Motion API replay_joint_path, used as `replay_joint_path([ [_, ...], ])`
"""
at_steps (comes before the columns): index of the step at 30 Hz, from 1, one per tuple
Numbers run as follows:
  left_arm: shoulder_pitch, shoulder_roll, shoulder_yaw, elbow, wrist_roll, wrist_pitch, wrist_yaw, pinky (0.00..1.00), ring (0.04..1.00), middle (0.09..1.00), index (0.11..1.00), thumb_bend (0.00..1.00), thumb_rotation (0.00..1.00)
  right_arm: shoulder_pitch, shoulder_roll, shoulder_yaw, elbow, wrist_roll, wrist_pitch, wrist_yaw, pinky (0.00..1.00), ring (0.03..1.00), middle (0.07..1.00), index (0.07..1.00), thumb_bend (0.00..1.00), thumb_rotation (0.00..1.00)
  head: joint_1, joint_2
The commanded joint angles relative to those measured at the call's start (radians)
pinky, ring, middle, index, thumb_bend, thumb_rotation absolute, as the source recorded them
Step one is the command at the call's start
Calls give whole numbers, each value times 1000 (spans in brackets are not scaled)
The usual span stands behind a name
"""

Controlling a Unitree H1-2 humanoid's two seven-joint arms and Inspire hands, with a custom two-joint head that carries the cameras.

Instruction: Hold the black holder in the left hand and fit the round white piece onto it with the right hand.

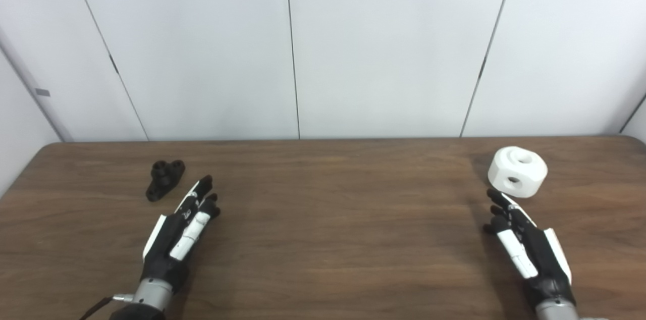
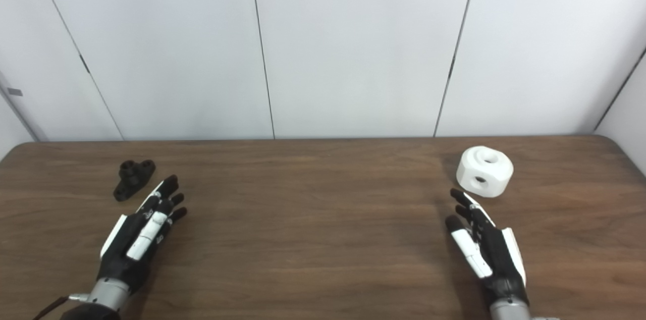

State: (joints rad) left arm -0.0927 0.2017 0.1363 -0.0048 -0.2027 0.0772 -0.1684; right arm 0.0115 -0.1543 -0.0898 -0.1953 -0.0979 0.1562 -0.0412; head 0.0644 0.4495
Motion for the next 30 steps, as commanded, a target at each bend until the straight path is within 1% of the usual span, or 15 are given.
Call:
replay_joint_path([
  [1,-21,18,-1,-5,12,-34,-3,929,969,992,964,878,645,-4,1,0,0,-2,8,2,800,915,925,859,892,872,1,-3],
  [3,-21,21,-4,-4,16,-31,-3,929,971,995,967,868,655,-3,1,0,3,-3,6,1,805,916,928,861,890,876,1,-3],
  [8,-26,28,-10,16,29,-51,-2,929,974,1000,977,874,662,-6,-3,2,11,-6,-8,3,798,917,930,865,888,884,2,-6],
  [10,-27,29,-10,17,30,-53,0,918,964,994,965,908,669,-6,1,-2,11,6,-9,4,804,914,928,862,893,871,2,-5],
  [11,-25,29,-10,16,29,-51,-1,918,964,995,965,903,666,-6,2,-2,11,8,-8,5,809,917,930,863,896,867,2,-5],
  [13,-24,27,-7,15,25,-51,-4,928,967,997,967,873,661,-5,2,-1,9,7,-5,4,813,917,931,863,894,869,3,-7],
  [16,-26,30,-9,23,24,-58,-12,931,969,999,971,863,672,-5,-1,0,17,9,-12,7,822,923,936,867,889,873,11,-15],
  [19,-28,33,-13,38,29,-83,-21,949,979,1000,983,818,666,-7,-5,1,28,4,-24,6,813,921,933,866,895,880,26,-26],
  [20,-28,33,-16,43,36,-95,-20,939,974,998,982,804,666,-6,-7,2,32,1,-33,5,811,920,933,867,890,881,30,-28],
  [22,-26,23,-18,39,67,-101,8,907,956,985,967,773,654,-6,-11,2,45,0,-55,7,793,916,929,869,884,884,43,-35],
  [24,-21,19,-28,23,115,-97,35,919,966,987,959,831,667,-4,-12,2,49,-3,-65,6,778,912,924,865,890,889,61,-39],
  [25,-19,20,-35,13,147,-97,49,919,979,995,965,886,708,-3,-15,4,49,-8,-71,6,765,909,925,865,885,894,68,-40],
  [26,-17,20,-41,6,174,-100,59,898,974,992,961,912,722,-2,-17,5,50,-11,-75,7,759,906,924,867,874,903,80,-42],
  [28,-14,20,-51,-13,208,-102,72,873,975,991,959,926,725,2,-17,1,44,-4,-63,11,770,916,930,874,853,909,95,-44],
  [30,-14,18,-56,-24,246,-126,89,833,953,975,946,922,702,5,-13,-5,39,7,-53,13,802,927,937,878,843,902,109,-49],
])
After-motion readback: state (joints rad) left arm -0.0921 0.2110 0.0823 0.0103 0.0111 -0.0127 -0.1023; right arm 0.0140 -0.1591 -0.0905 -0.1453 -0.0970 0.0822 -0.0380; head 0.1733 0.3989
